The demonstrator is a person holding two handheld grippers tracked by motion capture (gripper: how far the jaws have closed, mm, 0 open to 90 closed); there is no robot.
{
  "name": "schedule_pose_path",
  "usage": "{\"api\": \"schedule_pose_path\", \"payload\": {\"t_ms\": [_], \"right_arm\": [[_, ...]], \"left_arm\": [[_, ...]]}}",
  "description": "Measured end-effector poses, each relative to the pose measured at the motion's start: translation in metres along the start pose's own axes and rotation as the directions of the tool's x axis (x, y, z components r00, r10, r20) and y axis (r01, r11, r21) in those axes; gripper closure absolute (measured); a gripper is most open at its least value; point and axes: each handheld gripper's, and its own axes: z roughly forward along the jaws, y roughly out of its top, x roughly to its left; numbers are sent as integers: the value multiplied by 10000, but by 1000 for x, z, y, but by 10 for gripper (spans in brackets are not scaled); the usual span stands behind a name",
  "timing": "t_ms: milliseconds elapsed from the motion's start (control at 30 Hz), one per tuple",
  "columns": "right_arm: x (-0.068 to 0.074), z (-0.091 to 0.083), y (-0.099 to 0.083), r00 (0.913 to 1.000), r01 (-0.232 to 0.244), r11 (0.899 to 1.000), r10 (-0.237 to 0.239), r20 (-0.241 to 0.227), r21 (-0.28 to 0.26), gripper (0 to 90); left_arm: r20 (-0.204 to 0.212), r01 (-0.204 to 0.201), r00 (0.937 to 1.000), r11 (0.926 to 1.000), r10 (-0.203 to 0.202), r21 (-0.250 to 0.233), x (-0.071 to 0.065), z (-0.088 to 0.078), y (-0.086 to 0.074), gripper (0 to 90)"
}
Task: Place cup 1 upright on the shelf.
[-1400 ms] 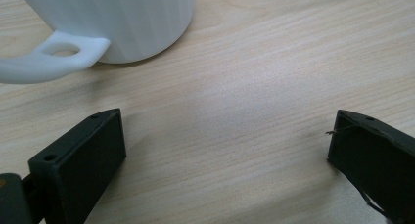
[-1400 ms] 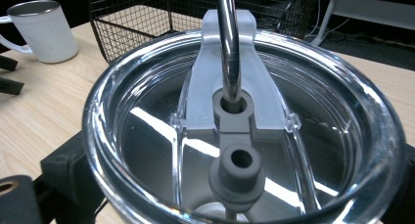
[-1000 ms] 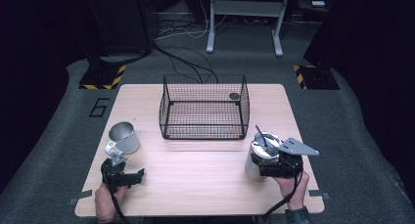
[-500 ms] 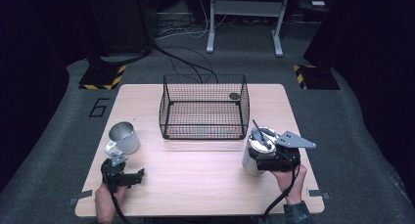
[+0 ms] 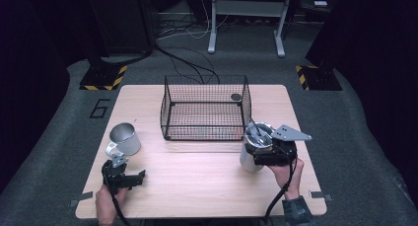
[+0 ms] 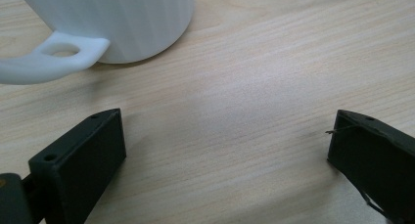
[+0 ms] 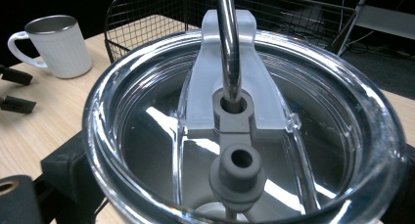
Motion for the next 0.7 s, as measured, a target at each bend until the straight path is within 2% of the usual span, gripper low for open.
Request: {"api": "schedule_pose_path", "payload": {"t_ms": [700], "right_arm": [[-3,16,33,9994,-25,9997,17,-349,-236,34]], "left_arm": [[2,-3,10000,10000,3,3,0,0,0,4]]}}
